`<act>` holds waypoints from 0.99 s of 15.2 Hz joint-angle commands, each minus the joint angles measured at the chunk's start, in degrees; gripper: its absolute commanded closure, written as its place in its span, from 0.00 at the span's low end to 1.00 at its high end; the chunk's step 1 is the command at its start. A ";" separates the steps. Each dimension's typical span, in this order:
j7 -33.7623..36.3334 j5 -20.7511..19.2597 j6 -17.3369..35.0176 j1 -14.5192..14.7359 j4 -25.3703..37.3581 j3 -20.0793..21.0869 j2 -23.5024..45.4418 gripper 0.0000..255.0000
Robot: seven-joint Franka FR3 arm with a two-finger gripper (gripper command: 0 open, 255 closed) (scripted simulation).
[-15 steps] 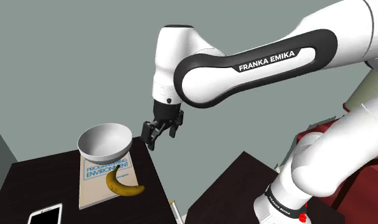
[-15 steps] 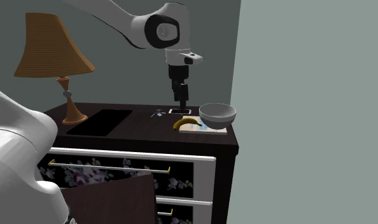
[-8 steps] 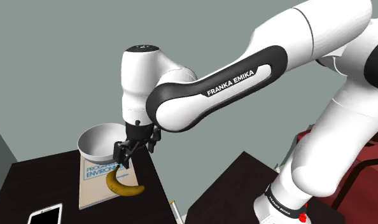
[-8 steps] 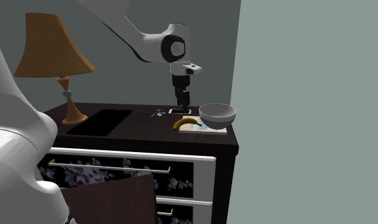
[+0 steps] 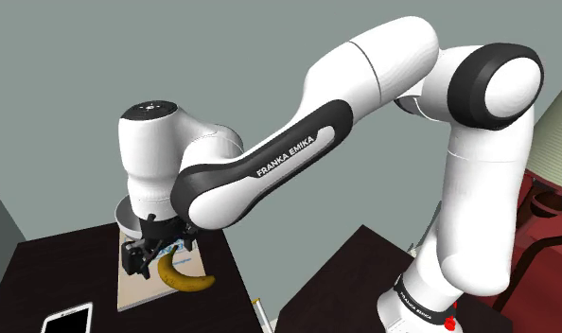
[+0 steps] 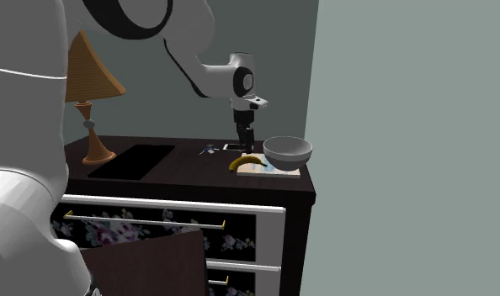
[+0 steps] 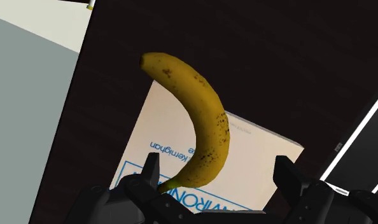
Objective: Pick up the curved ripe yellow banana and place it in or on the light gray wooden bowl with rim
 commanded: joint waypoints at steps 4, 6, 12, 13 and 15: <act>1.78 -2.61 2.51 1.37 0.07 -1.29 3.21 0.00; 2.47 -3.69 3.93 1.85 -0.26 -1.92 4.52 0.00; 2.46 -3.69 3.93 1.85 -0.26 -1.93 4.51 0.00; 2.46 -3.69 3.93 1.85 -0.26 -1.93 4.51 0.00; 2.46 -3.68 3.92 1.85 -0.26 -1.93 4.51 1.00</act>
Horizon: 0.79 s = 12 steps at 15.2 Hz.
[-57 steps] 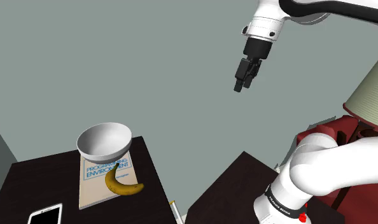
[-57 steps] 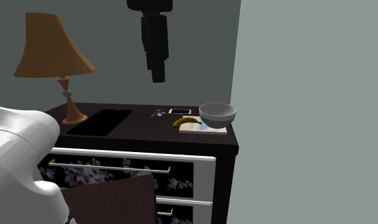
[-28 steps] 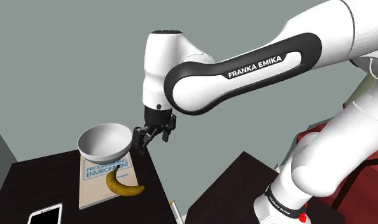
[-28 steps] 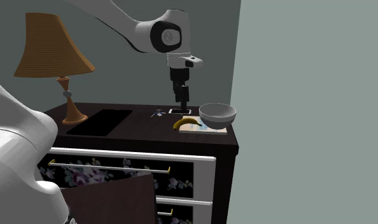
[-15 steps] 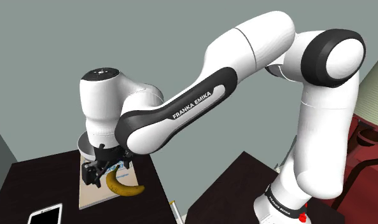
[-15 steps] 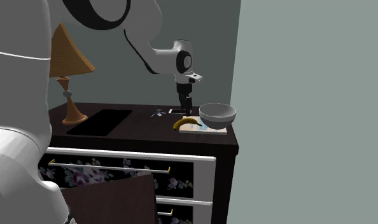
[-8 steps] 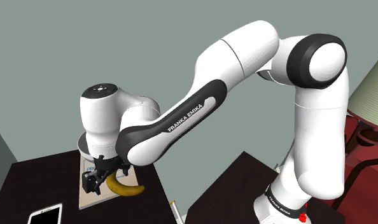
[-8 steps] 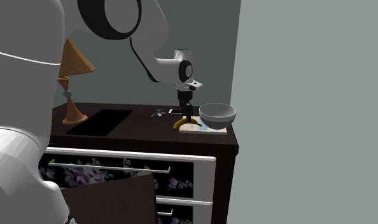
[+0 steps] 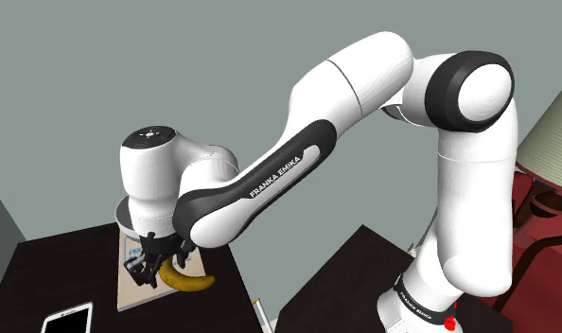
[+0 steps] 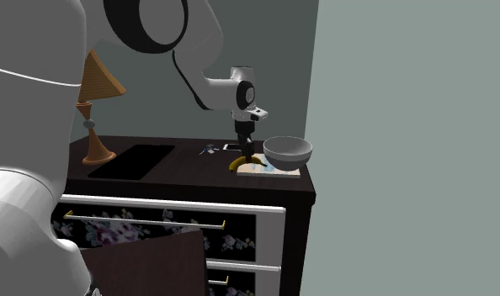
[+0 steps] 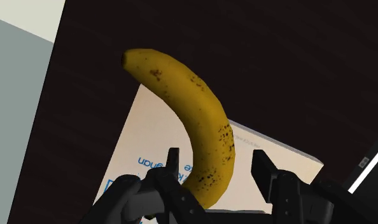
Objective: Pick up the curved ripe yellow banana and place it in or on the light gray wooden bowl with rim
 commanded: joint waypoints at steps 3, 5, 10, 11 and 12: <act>0.00 0.00 0.00 0.00 0.00 0.00 0.00 1.00; 0.00 0.00 0.00 0.00 -0.01 0.00 0.00 1.00; -0.26 0.40 -0.56 -0.18 0.16 0.24 -0.48 1.00; -0.53 0.80 -1.13 -0.35 0.36 0.47 -0.94 1.00; -0.79 1.20 -1.71 -0.52 0.56 0.70 -1.40 1.00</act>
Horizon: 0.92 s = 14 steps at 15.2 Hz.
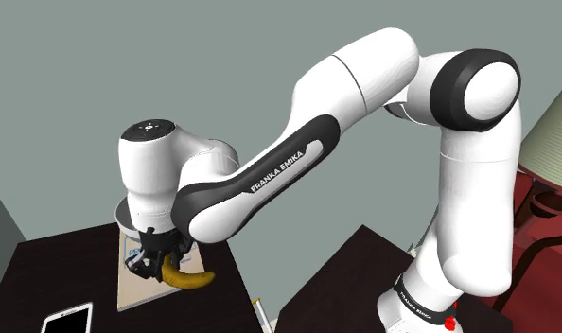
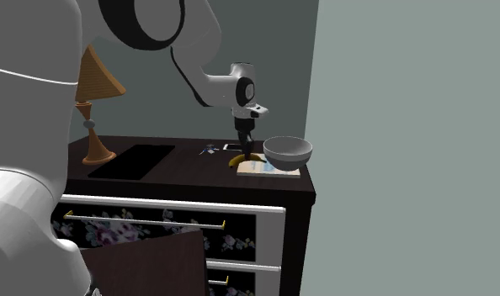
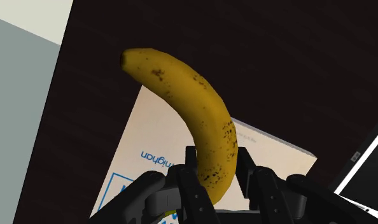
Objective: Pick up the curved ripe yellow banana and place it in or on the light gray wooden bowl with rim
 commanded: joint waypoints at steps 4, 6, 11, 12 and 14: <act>-1.19 1.85 -2.91 -0.71 1.20 1.02 -2.12 1.00; -1.67 2.58 -4.12 -0.98 1.75 1.38 -2.95 1.00; -2.80 4.26 -7.24 -1.57 3.37 2.17 -4.87 1.00; -3.01 4.58 -7.88 -1.66 3.74 2.30 -5.23 1.00; -3.41 5.17 -9.17 -1.84 4.51 2.55 -5.91 1.00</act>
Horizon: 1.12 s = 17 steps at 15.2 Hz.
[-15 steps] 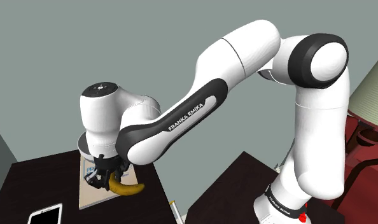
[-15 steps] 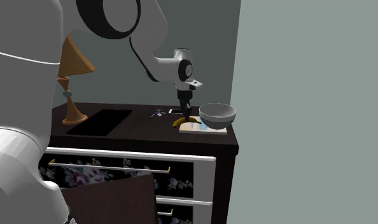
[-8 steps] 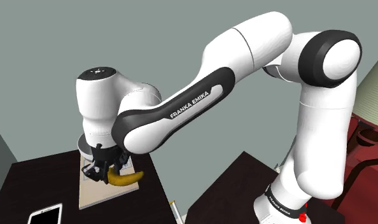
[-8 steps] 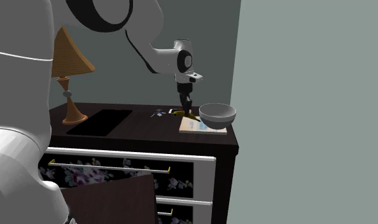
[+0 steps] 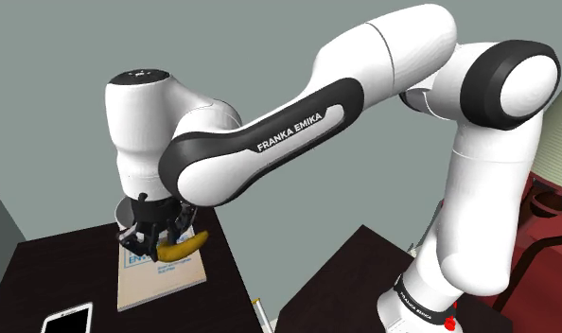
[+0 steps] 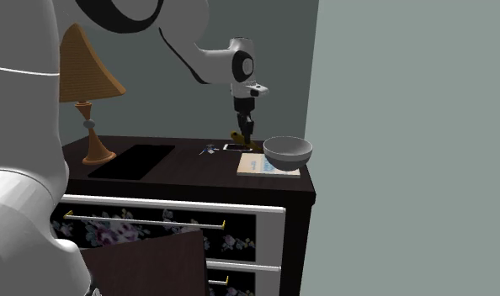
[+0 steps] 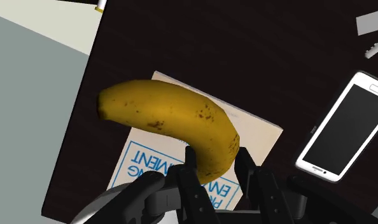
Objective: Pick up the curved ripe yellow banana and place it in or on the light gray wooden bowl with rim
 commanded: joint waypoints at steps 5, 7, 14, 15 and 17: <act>-1.16 1.60 -4.12 -0.44 2.80 0.61 -1.74 1.00; -1.47 2.05 -5.48 -0.54 3.77 0.78 -2.26 1.00; -2.67 2.17 -10.31 -0.59 9.11 0.65 -1.74 1.00; -3.12 1.23 -11.16 -0.44 11.43 0.16 0.02 1.00; -4.11 -0.58 -13.05 0.05 16.42 -0.87 3.64 1.00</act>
